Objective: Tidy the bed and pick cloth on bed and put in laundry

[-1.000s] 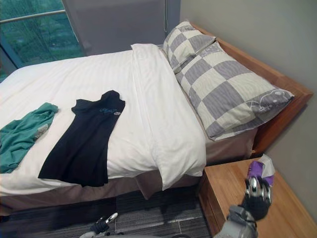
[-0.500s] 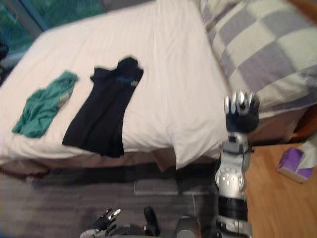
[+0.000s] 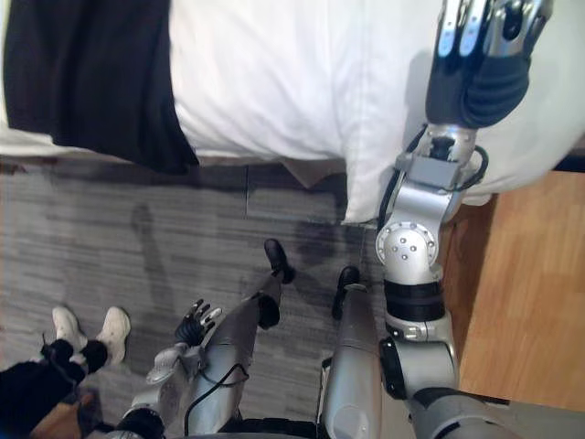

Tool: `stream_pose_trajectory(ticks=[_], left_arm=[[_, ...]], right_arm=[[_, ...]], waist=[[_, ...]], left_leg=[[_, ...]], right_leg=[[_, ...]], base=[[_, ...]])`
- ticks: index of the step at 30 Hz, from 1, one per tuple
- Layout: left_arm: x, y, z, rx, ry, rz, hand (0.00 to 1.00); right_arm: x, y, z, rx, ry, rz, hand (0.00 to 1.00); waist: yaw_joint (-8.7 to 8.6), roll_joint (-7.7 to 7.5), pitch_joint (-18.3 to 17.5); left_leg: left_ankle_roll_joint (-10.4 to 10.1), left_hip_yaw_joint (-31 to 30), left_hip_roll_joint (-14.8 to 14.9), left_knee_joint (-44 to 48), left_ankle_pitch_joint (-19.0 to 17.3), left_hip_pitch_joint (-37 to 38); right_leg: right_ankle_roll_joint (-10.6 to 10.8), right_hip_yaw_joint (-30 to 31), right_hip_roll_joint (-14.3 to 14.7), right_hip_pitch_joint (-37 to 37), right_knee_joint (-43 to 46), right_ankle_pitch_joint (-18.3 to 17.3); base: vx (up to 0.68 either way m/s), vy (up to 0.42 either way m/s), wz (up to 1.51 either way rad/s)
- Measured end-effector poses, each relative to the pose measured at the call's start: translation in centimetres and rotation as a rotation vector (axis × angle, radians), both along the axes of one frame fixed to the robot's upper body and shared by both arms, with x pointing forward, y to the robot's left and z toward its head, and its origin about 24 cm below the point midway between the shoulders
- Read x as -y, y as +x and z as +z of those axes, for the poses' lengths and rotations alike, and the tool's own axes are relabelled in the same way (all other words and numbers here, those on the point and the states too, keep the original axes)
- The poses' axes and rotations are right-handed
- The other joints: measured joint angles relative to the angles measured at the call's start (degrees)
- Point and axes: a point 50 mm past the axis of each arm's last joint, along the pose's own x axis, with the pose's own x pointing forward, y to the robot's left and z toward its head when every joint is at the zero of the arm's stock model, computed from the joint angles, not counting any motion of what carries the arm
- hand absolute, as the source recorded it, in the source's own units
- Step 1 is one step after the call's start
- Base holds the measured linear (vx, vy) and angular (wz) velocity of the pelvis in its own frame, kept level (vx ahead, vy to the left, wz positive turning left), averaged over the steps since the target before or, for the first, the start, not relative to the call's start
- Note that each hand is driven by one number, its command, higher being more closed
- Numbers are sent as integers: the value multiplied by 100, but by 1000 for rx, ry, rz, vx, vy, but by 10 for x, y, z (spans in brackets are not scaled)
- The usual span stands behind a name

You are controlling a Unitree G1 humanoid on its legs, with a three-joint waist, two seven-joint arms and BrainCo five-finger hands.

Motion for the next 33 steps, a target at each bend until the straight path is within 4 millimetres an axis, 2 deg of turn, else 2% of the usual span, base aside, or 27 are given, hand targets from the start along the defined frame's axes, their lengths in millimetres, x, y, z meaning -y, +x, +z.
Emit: stream_pose_trajectory(ticks=[2, 5, 6, 9, 12, 13, 15, 16, 17, 18, 19, 20, 21, 24, 26, 29, 30, 32, 33], left_arm=[[2, 15, 11, 44, 7, 14, 0], [7, 36, 29, 112, -19, 72, 0], [13, 49, 42, 157, -35, 92, 0], [16, 64, 58, 203, -60, 137, 0], [9, 70, 63, 199, -77, 198, 0], [7, 71, 63, 195, -82, 211, 0], [8, 73, 64, 186, -98, 226, 0], [9, 75, 64, 179, -108, 235, 0], [12, 75, 64, 172, -124, 248, 0], [11, 76, 63, 156, -132, 274, 0], [10, 76, 63, 153, -132, 280, 0], [9, 75, 59, 130, -140, 299, 0], [10, 73, 56, 112, -146, 306, 0], [20, 72, 53, 88, -170, 278, 0], [31, 70, 50, 74, -174, 247, 0], [35, 58, 37, 7, -149, 208, 0], [34, 54, 33, -15, -144, 202, 0], [33, 35, 14, -103, -128, 167, 0], [32, 29, 9, -127, -130, 152, 0]], right_arm=[[-1, 5, 6, -2, 25, -1, 100], [9, 5, 11, 58, 114, 26, 100], [18, 3, 12, 106, 167, 25, 100], [30, 5, 11, 136, 228, 22, 100], [40, 17, -10, 104, 309, 43, 100], [43, 23, -25, 79, 331, 55, 100], [55, 38, -68, -69, 421, 41, 100], [63, 50, -112, -231, 513, 26, 100], [64, 53, -187, -491, 655, 10, 100], [56, 36, -250, -688, 734, -8, 100], [54, 33, -259, -715, 746, -8, 100], [47, 21, -283, -786, 779, -13, 100], [47, 9, -299, -835, 788, -28, 0], [55, -8, -316, -911, 720, -70, 0], [61, -17, -323, -1026, 562, -116, 0], [56, -30, -345, -1333, 124, -236, 0], [52, -34, -351, -1391, 31, -262, 0], [35, -49, -374, -1555, -279, -302, 0], [32, -53, -379, -1586, -339, -306, 0]], waist=[[29, 2, 5], [92, -3, 14], [110, -21, 24], [121, -73, 52], [-79, -139, 67], [-168, -199, 53], [-189, -263, 53], [-182, -312, 61], [-192, -318, 63], [-269, -333, 74], [-295, -344, 82], [-379, -370, 97], [-422, -414, 122], [-495, -423, 117], [-504, -444, 98], [-508, -581, 1], [-504, -610, -20], [-472, -656, -139], [-464, -656, -213]], left_leg=[[55, -99, 114, 404, -102, -445], [83, -234, 330, 1162, -440, -1088], [99, -272, 419, 1602, -626, -1416], [133, -259, 566, 2144, -840, -1760], [115, -242, 704, 2372, -960, -1887], [112, -205, 712, 2353, -960, -1868], [107, -121, 744, 2323, -953, -1799], [114, -23, 757, 2246, -929, -1728], [146, 93, 768, 2140, -895, -1656], [243, 153, 792, 2096, -832, -1559], [247, 167, 796, 2087, -828, -1524], [245, 223, 818, 2061, -837, -1375], [239, 292, 869, 2047, -872, -1153], [229, 384, 887, 1826, -896, -494], [187, 422, 873, 1601, -907, -99], [95, 456, 777, 1203, -858, 471], [95, 471, 763, 1145, -854, 579], [111, 431, 676, 1042, -887, 974], [112, 404, 658, 1056, -913, 1025]], right_leg=[[-4, -89, 5, -268, 153, -4], [-10, -91, 78, -738, 562, -25], [-43, -40, 84, -972, 828, -130], [-65, 140, 196, -1180, 1024, -329], [-59, 237, 323, -1259, 1077, -336], [-50, 293, 349, -1275, 1056, -318], [-96, 393, 403, -1273, 1009, -231], [-132, 463, 430, -1272, 944, -157], [-192, 535, 457, -1275, 840, -42], [-181, 557, 504, -1217, 727, 59], [-170, 570, 509, -1192, 713, 76], [-151, 640, 528, -1062, 647, 114], [-108, 677, 569, -862, 546, 173], [-52, 688, 617, -193, 221, 268], [-65, 681, 646, 227, -41, 346], [-37, 646, 642, 832, -496, 497], [-46, 608, 628, 960, -565, 512], [-39, 424, 528, 1501, -777, 504], [-23, 386, 502, 1604, -807, 488]], base=[[-16, -41, 25], [-31, -29, 14], [-47, -16, 10], [-55, -4, -13], [-67, 45, -25], [-47, 44, -25], [-33, 32, -29], [2, 16, -36], [47, 9, -50], [66, 3, -39], [87, -9, -33], [74, -15, -36], [67, -15, -44], [31, -12, -32], [0, -12, -20], [19, -2, -7], [68, 2, 11], [95, 16, 27], [88, 32, 33]])
